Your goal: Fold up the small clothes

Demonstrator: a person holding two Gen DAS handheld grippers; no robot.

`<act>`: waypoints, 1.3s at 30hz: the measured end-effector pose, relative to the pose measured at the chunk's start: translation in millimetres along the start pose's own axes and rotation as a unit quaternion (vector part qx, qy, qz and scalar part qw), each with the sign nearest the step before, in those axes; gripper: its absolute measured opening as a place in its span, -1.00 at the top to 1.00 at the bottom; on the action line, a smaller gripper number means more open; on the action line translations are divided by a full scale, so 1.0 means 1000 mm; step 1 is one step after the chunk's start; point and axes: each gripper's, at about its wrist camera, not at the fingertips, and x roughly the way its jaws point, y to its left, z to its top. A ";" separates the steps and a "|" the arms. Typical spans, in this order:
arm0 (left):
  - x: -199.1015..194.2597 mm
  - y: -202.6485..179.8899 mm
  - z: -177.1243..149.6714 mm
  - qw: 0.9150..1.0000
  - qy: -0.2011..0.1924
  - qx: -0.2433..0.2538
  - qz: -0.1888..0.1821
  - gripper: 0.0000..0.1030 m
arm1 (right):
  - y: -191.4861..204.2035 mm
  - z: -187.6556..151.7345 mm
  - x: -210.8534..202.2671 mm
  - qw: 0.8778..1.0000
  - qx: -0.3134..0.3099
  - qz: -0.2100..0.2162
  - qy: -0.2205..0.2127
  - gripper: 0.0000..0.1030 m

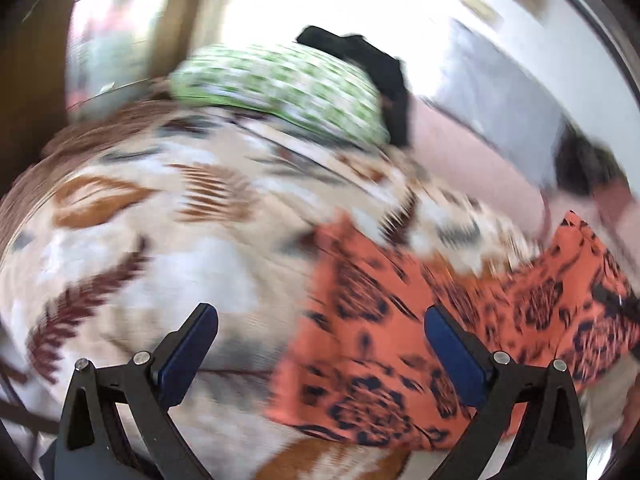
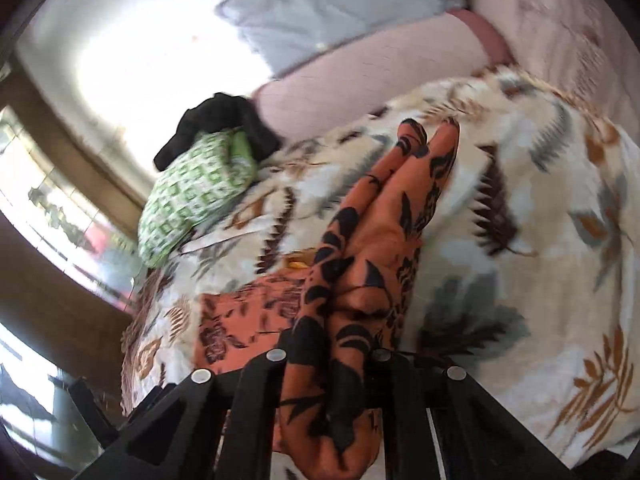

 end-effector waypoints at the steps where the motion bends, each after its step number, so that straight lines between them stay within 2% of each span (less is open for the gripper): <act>1: -0.003 0.019 0.004 0.999 -0.012 -0.030 0.009 -0.99 | 0.033 -0.003 0.009 0.999 -0.033 0.011 0.004 0.77; 3: 0.000 0.055 0.008 0.996 -0.023 -0.080 0.030 -0.99 | 0.090 -0.018 0.043 0.996 -0.080 0.025 0.030 0.77; 5: 0.009 0.078 0.004 0.993 -0.017 -0.111 0.045 -0.99 | 0.126 -0.047 0.097 0.990 -0.114 0.016 0.081 0.77; 8: 0.019 0.095 -0.001 0.990 0.012 -0.134 0.044 -0.97 | 0.127 -0.106 0.206 0.972 -0.099 -0.031 0.211 0.75; 9: 0.017 0.097 -0.001 0.991 0.009 -0.129 0.039 -0.97 | 0.124 -0.117 0.220 0.973 -0.091 -0.028 0.211 0.72; 10: 0.016 0.096 0.000 0.992 0.002 -0.123 0.041 -0.97 | 0.128 -0.118 0.216 0.978 -0.089 -0.033 0.188 0.72; 13: 0.012 0.093 -0.002 0.993 0.000 -0.113 0.037 -0.97 | 0.137 -0.100 0.202 0.980 -0.078 -0.020 0.184 0.68; 16: 0.013 0.091 -0.003 0.993 0.003 -0.112 0.025 -0.97 | 0.135 -0.079 0.187 0.987 -0.033 0.010 0.154 0.68; 18: 0.015 0.088 -0.003 0.994 0.006 -0.106 0.024 -0.97 | 0.142 -0.079 0.192 0.988 -0.036 0.012 0.150 0.66; 19: 0.015 0.087 -0.003 0.994 0.007 -0.103 0.026 -0.97 | 0.143 -0.087 0.202 0.986 -0.042 0.016 0.163 0.43; 20: 0.015 0.087 -0.004 0.995 0.007 -0.101 0.027 -0.97 | 0.144 -0.097 0.217 0.980 -0.041 0.030 0.195 0.20; 21: 0.014 0.087 -0.004 0.995 0.006 -0.099 0.028 -0.97 | 0.139 -0.107 0.228 0.971 -0.026 0.068 0.229 -0.45; 22: 0.013 0.087 -0.005 0.995 0.004 -0.098 0.029 -0.97 | 0.138 -0.113 0.217 0.972 -0.020 0.093 0.213 -0.57; 23: 0.012 0.088 -0.005 0.995 0.003 -0.096 0.029 -0.97 | 0.137 -0.112 0.208 0.976 -0.016 0.103 0.191 -0.57; 26: 0.010 0.086 -0.006 0.996 0.011 -0.091 0.017 -0.97 | 0.129 -0.102 0.192 0.965 0.028 0.144 0.217 -0.65; 27: 0.008 0.083 -0.007 0.996 0.017 -0.088 0.002 -0.97 | 0.124 -0.097 0.182 0.965 0.030 0.154 0.208 -0.64; 29: 0.002 0.069 -0.011 0.996 0.032 -0.072 -0.033 -0.97 | 0.109 -0.089 0.153 0.975 0.027 0.152 0.162 -0.64; 32: -0.010 0.032 -0.027 0.995 0.055 -0.020 -0.079 -0.97 | 0.074 -0.087 0.119 0.980 0.051 0.147 0.127 -0.69; 34: -0.006 0.006 -0.036 0.995 0.070 0.018 -0.074 -0.97 | 0.051 -0.092 0.108 0.979 0.071 0.145 0.121 -0.69; 36: 0.012 -0.009 -0.039 0.994 0.089 0.050 -0.037 -0.97 | 0.029 -0.096 0.096 0.978 0.098 0.140 0.121 -0.69; 37: 0.023 -0.010 -0.039 0.993 0.102 0.052 -0.021 -0.93 | 0.017 -0.101 0.093 0.976 0.112 0.140 0.122 -0.69; 38: 0.032 -0.008 -0.039 0.992 0.114 0.046 -0.016 -0.47 | 0.007 -0.106 0.091 0.974 0.127 0.141 0.122 -0.69; 39: 0.040 -0.004 -0.037 0.991 0.130 0.039 -0.010 0.38 | -0.003 -0.109 0.087 0.972 0.140 0.145 0.123 -0.69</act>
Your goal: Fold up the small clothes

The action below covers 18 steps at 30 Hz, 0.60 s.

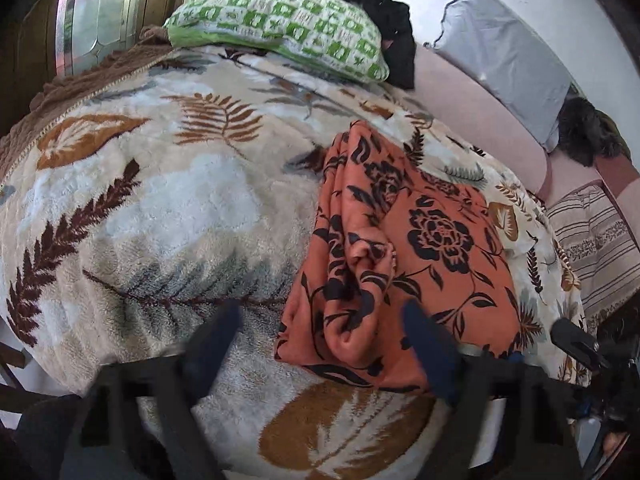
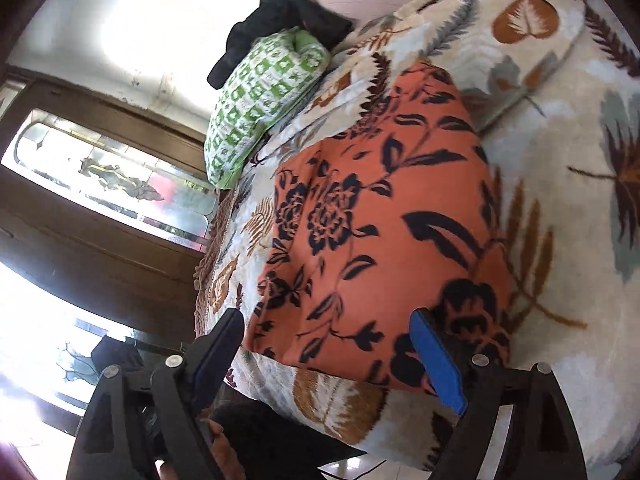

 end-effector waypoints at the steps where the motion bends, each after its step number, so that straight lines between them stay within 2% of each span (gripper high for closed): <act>1: 0.007 0.006 0.003 1.000 0.021 -0.009 0.013 0.60 | -0.005 -0.002 0.000 1.000 0.007 0.006 0.000 -0.69; 2: 0.013 0.015 0.003 0.999 0.031 -0.028 0.014 0.55 | -0.008 -0.003 -0.001 1.000 0.007 0.012 -0.001 -0.69; 3: 0.020 0.022 0.000 0.998 0.039 -0.036 0.027 0.27 | -0.009 -0.005 -0.002 1.000 0.004 0.019 -0.003 -0.69; 4: 0.026 0.025 -0.004 0.998 0.041 -0.034 0.043 0.11 | -0.012 -0.007 -0.004 1.000 0.000 0.026 -0.003 -0.69; 7: 0.013 0.016 -0.003 0.997 0.031 -0.022 0.062 0.02 | -0.025 -0.009 0.003 0.999 0.012 0.035 0.006 -0.69; 9: -0.006 0.006 0.002 0.997 0.010 -0.013 0.071 0.02 | -0.027 -0.005 0.002 0.999 0.017 0.048 0.007 -0.69; 11: -0.029 -0.013 0.010 0.995 -0.039 0.019 0.088 -0.08 | -0.026 -0.001 -0.004 0.998 0.020 0.060 0.003 -0.69; 12: -0.038 -0.024 0.014 0.994 -0.058 0.040 0.088 -0.25 | -0.028 -0.002 -0.011 0.998 0.020 0.066 -0.004 -0.69; 14: -0.046 -0.046 0.022 0.990 -0.082 0.080 0.081 -0.43 | -0.030 0.001 -0.018 0.997 0.027 0.071 -0.014 -0.69; 16: -0.041 -0.065 0.029 0.986 -0.091 0.121 0.069 -0.49 | -0.034 0.005 -0.028 0.996 0.034 0.077 -0.026 -0.69; 18: -0.022 -0.078 0.038 0.983 -0.081 0.150 0.073 -0.49 | -0.040 0.011 -0.037 0.996 0.038 0.072 -0.040 -0.70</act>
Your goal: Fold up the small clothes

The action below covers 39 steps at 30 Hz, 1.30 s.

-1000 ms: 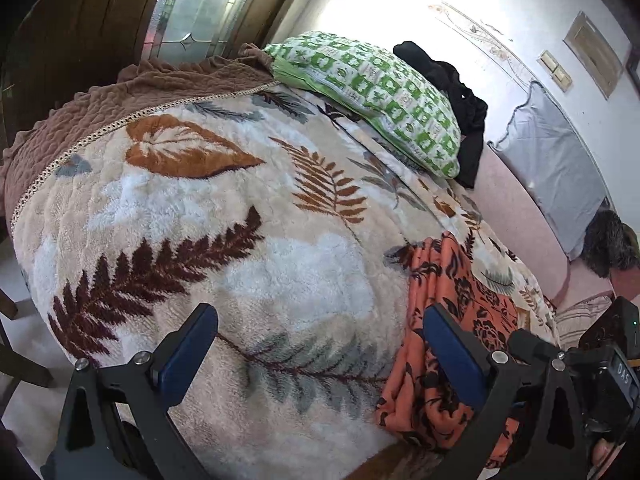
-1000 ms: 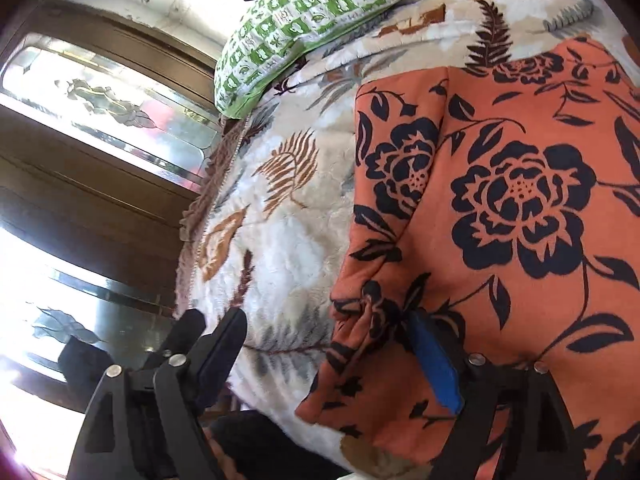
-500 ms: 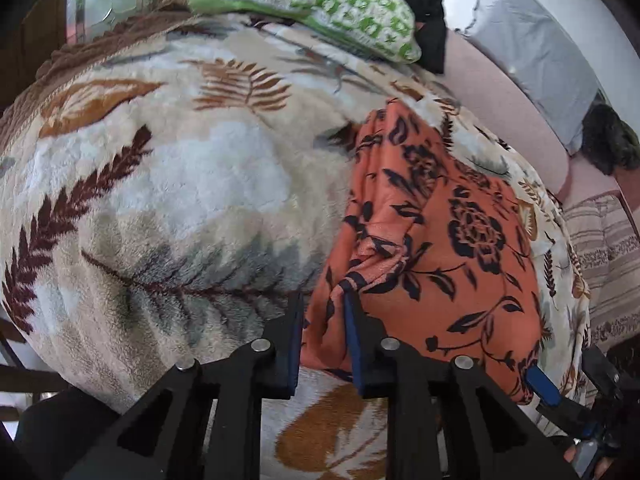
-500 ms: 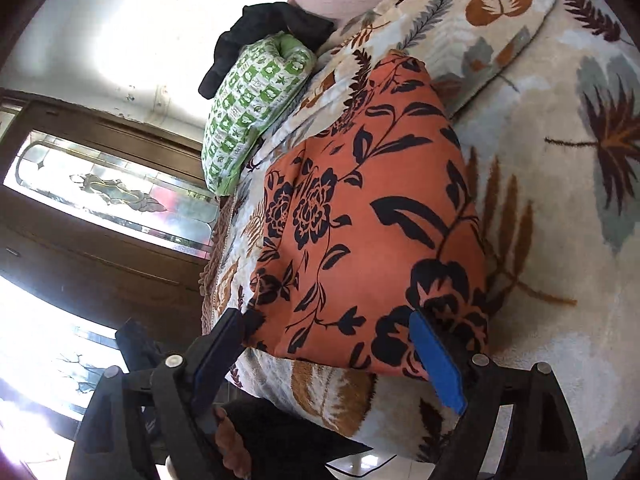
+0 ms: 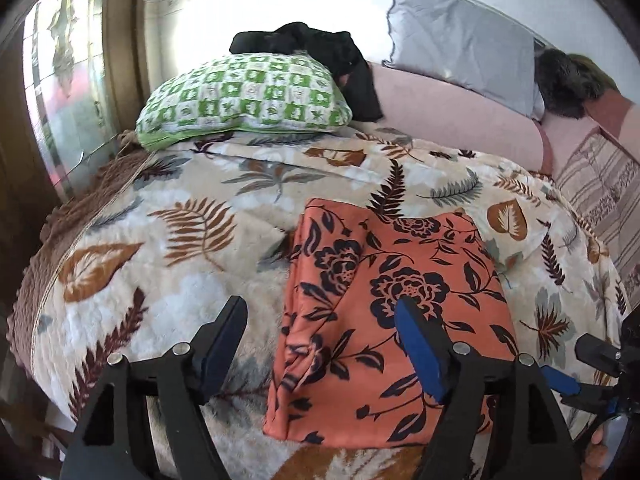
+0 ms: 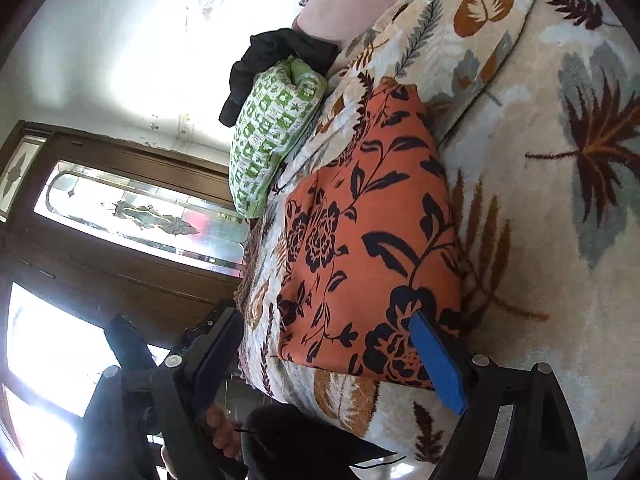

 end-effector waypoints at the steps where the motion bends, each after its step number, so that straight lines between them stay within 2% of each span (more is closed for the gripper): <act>1: 0.011 -0.003 0.002 1.000 0.005 0.005 0.002 -0.49 | -0.004 0.003 -0.003 1.000 0.004 -0.006 -0.003 -0.70; 4: 0.047 0.000 0.001 0.999 0.029 0.005 0.027 -0.49 | -0.020 0.014 -0.005 0.999 0.020 -0.040 0.006 -0.70; 7: 0.083 0.013 -0.018 0.994 0.086 0.010 0.067 -0.51 | -0.024 0.021 0.006 0.997 0.005 -0.067 0.027 -0.70; 10: 0.089 0.032 -0.032 0.995 0.083 -0.033 0.034 -0.64 | -0.026 0.024 0.031 0.994 -0.009 -0.084 0.065 -0.70; 15: 0.089 0.033 -0.033 0.996 0.078 -0.029 0.025 -0.67 | -0.026 0.038 0.061 0.992 -0.015 -0.106 0.064 -0.70; 16: 0.090 0.034 -0.033 0.996 0.079 -0.034 0.023 -0.67 | -0.026 0.037 0.071 0.991 -0.017 -0.101 0.083 -0.56; 17: 0.090 0.035 -0.033 0.996 0.081 -0.038 0.018 -0.67 | -0.023 0.036 0.078 0.989 -0.026 -0.111 0.098 -0.25; 18: 0.090 0.036 -0.032 0.996 0.083 -0.040 0.016 -0.67 | -0.014 0.033 0.079 0.985 -0.045 -0.137 0.094 0.04; 19: 0.090 0.037 -0.033 0.995 0.084 -0.043 0.012 -0.67 | -0.001 0.031 0.076 0.983 -0.070 -0.151 0.081 0.18; 20: 0.090 0.037 -0.033 0.995 0.085 -0.044 0.011 -0.68 | 0.017 0.028 0.072 0.978 -0.102 -0.172 0.066 0.19; 22: 0.092 0.037 -0.033 0.995 0.086 -0.043 0.015 -0.71 | 0.042 0.017 0.075 0.956 -0.177 -0.227 0.054 0.20; 23: 0.093 0.038 -0.033 0.995 0.087 -0.045 0.013 -0.74 | 0.038 0.013 0.085 0.946 -0.191 -0.254 0.065 0.20; 24: 0.094 0.037 -0.033 0.995 0.090 -0.046 0.011 -0.74 | 0.025 0.013 0.095 0.942 -0.180 -0.270 0.087 0.14; 25: 0.094 0.037 -0.033 0.995 0.090 -0.048 0.010 -0.74 | 0.008 0.016 0.096 0.950 -0.144 -0.261 0.094 -0.12; 26: 0.093 0.038 -0.033 0.995 0.090 -0.049 0.009 -0.74 | -0.002 0.023 0.088 0.964 -0.099 -0.232 0.082 -0.20; 28: 0.093 0.039 -0.034 0.994 0.091 -0.056 0.004 -0.74 | -0.005 0.034 0.070 0.978 -0.054 -0.193 0.059 -0.33; 31: 0.093 0.039 -0.034 0.994 0.091 -0.058 0.005 -0.75 | 0.001 0.055 0.052 0.985 -0.057 -0.164 0.013 -0.57; 32: 0.094 0.038 -0.034 0.994 0.091 -0.058 0.005 -0.75 | -0.002 0.064 0.054 0.986 -0.044 -0.158 0.009 -0.57; 33: 0.094 0.039 -0.034 0.994 0.092 -0.059 0.004 -0.75 | -0.007 0.072 0.058 0.989 -0.025 -0.147 0.011 -0.57; 35: 0.094 0.041 -0.034 0.994 0.093 -0.065 -0.001 -0.76 | -0.028 0.084 0.080 0.992 0.028 -0.111 0.046 -0.57; 36: 0.095 0.042 -0.034 0.993 0.094 -0.066 -0.003 -0.76 | -0.035 0.089 0.094 0.991 0.045 -0.109 0.068 -0.51; 37: 0.095 0.043 -0.034 0.993 0.094 -0.066 -0.004 -0.76 | -0.034 0.088 0.103 0.988 0.034 -0.125 0.081 0.00; 38: 0.094 0.043 -0.034 0.993 0.093 -0.066 -0.005 -0.76 | -0.024 0.085 0.106 0.984 -0.004 -0.157 0.080 0.18; 39: 0.094 0.044 -0.035 0.993 0.093 -0.066 -0.006 -0.76 | -0.006 0.080 0.105 0.980 -0.045 -0.180 0.069 0.25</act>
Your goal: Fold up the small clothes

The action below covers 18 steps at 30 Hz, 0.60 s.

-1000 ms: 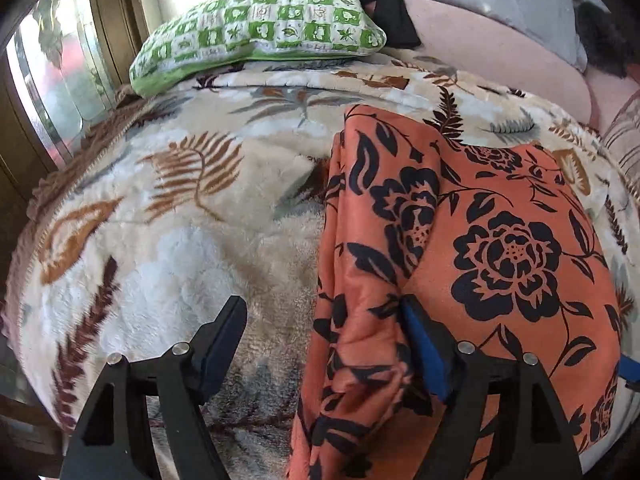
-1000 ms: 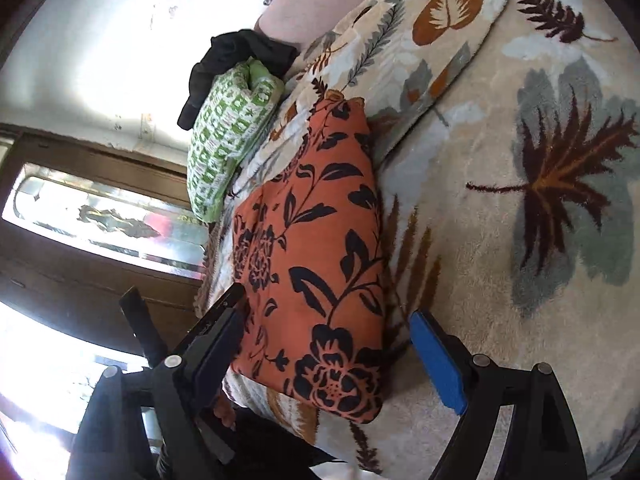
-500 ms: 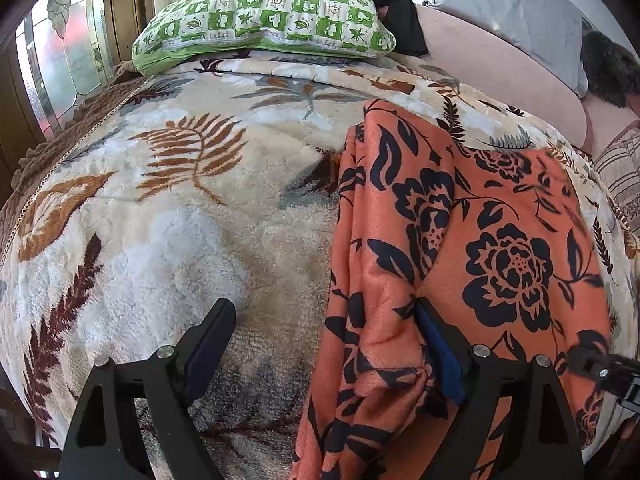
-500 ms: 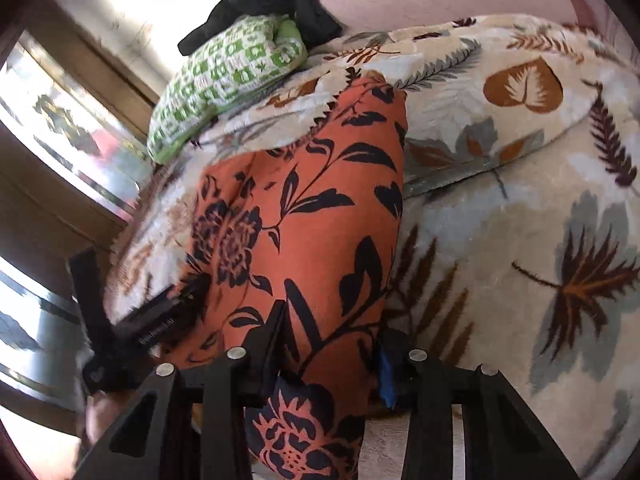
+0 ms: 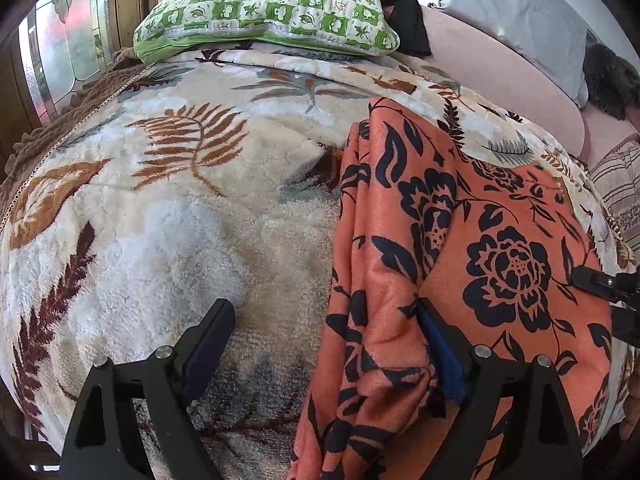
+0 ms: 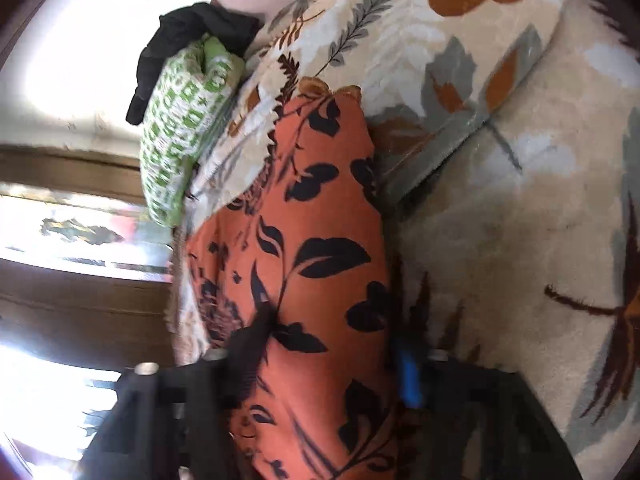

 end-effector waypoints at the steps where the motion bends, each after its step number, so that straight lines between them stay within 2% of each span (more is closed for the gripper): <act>1: 0.000 0.000 0.000 1.000 0.000 -0.001 -0.001 -0.76 | 0.013 -0.005 -0.008 0.999 -0.033 -0.024 -0.017 0.28; 3: 0.001 -0.001 0.000 1.000 0.000 0.001 0.002 -0.79 | 0.034 -0.016 -0.012 0.990 -0.106 -0.084 -0.041 0.29; 4: 0.001 -0.003 0.000 1.000 0.000 0.002 0.002 -0.80 | 0.032 -0.019 -0.004 0.986 -0.122 -0.109 -0.026 0.29; 5: 0.001 -0.003 0.001 1.000 0.000 0.003 0.003 -0.80 | 0.023 -0.017 0.004 0.987 -0.112 -0.112 -0.013 0.27; 6: 0.001 -0.002 0.001 1.000 0.000 0.003 0.001 -0.80 | 0.012 -0.013 0.002 0.993 -0.078 -0.087 -0.016 0.14; 7: 0.001 0.000 0.001 1.000 0.000 -0.001 -0.003 -0.80 | 0.003 -0.009 -0.004 0.998 -0.040 -0.053 -0.019 -0.07; 8: 0.001 0.001 0.000 1.000 0.001 -0.004 -0.006 -0.80 | -0.004 -0.005 -0.014 0.999 -0.010 -0.022 -0.030 -0.18; 10: 0.001 -0.001 0.000 1.000 0.000 -0.002 -0.004 -0.80 | -0.012 0.005 -0.028 0.998 0.020 0.010 -0.062 -0.60; 13: 0.001 -0.001 0.000 1.000 0.001 -0.004 -0.003 -0.80 | -0.023 0.033 -0.022 0.996 0.052 0.036 -0.068 -0.65; 14: 0.001 -0.001 0.000 1.000 0.001 -0.003 -0.004 -0.81 | -0.027 0.042 -0.012 0.995 0.062 0.049 -0.056 -0.65; 15: 0.001 -0.001 0.001 1.000 0.001 -0.003 -0.005 -0.81 | -0.031 0.050 0.003 0.996 0.069 0.054 -0.022 -0.60; 16: 0.001 0.000 0.001 1.000 0.001 -0.004 -0.007 -0.81 | -0.029 0.053 0.014 0.997 0.066 0.043 0.007 -0.09; 17: 0.001 0.000 0.000 1.000 0.000 -0.003 -0.008 -0.81 | -0.020 0.054 0.020 0.999 0.035 0.014 0.022 0.36; 18: 0.002 0.001 0.000 1.000 -0.001 -0.002 -0.007 -0.81 | -0.006 0.057 0.015 1.000 -0.006 -0.017 0.009 0.38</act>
